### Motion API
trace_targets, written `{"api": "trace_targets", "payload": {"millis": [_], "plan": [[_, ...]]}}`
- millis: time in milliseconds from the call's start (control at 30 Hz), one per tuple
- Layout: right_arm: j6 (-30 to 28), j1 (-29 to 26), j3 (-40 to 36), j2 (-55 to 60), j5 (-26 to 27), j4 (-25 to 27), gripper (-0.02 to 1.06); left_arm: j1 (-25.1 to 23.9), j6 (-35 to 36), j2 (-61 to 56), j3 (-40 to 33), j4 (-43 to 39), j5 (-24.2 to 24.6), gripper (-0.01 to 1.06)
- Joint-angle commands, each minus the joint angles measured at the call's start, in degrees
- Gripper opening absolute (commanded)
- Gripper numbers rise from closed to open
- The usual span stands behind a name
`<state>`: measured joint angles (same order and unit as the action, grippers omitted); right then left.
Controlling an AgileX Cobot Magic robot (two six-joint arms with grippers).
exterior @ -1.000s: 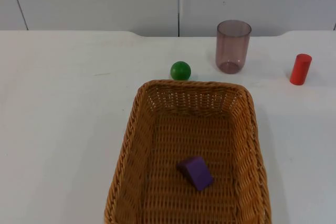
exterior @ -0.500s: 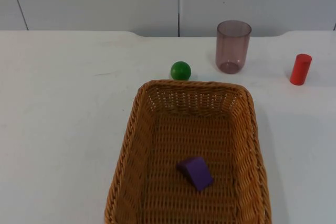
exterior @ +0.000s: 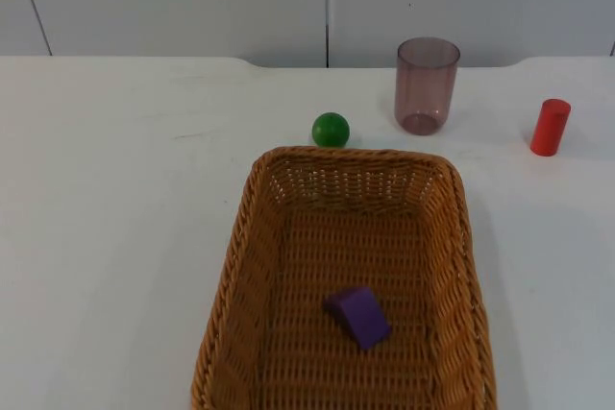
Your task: Pick up the basket with the left hand and place the triangular block into the basket with the right hand.
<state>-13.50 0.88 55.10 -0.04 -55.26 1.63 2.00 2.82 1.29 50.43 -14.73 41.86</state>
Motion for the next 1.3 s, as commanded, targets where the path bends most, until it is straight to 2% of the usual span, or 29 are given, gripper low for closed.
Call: {"api": "trace_targets", "payload": {"millis": [0, 100, 267, 433, 500, 633, 733, 900, 1000, 1133, 1267], "plan": [[0.6, -0.3, 1.0, 0.0, -1.1, -0.5, 1.04, -0.2, -1.0, -1.3, -0.2, 2.2, 1.3, 1.05], [1.0, -0.3, 1.2, 0.0, -1.8, -0.5, 1.04, -0.2, -1.3, -1.3, -0.2, 4.0, 1.3, 1.05], [2.5, -0.3, 1.2, 0.0, -2.2, 0.0, 1.04, -0.2, -4.6, -1.3, -1.1, 11.3, 5.9, 1.05], [5.7, -0.3, 1.0, 0.0, -2.8, -1.6, 1.04, -0.2, -7.1, -1.3, -1.1, 13.3, 6.0, 1.05], [5.1, -0.3, 0.4, 0.0, -3.9, -1.6, 1.04, -0.2, -7.1, -1.3, -1.1, 12.7, 6.3, 1.05], [4.2, 0.4, -5.8, 0.0, -9.6, -1.1, 1.04, -0.2, -6.9, -1.3, -2.7, 12.7, 8.8, 1.05], [6.7, 0.5, -9.2, 0.0, -9.4, -1.1, 1.04, -0.2, -6.9, -1.3, -4.7, 13.0, 10.6, 1.05], [7.0, 0.5, -16.3, 0.0, -9.7, -0.8, 1.04, -0.2, -5.2, -1.3, -9.4, 13.1, 12.8, 1.05], [7.0, 0.5, -20.8, 0.0, -6.6, 0.1, 1.04, -0.2, -4.9, -1.3, -12.5, 13.1, 13.0, 1.05], [7.6, 0.5, -23.8, 0.0, -5.1, 0.1, 1.04, -0.2, -3.7, -1.3, -15.8, 13.1, 13.5, 1.05], [7.9, 0.5, -25.6, 0.0, -6.6, -0.1, 1.04, -0.2, -2.8, -1.3, -18.9, 13.1, 14.8, 1.05]]}}
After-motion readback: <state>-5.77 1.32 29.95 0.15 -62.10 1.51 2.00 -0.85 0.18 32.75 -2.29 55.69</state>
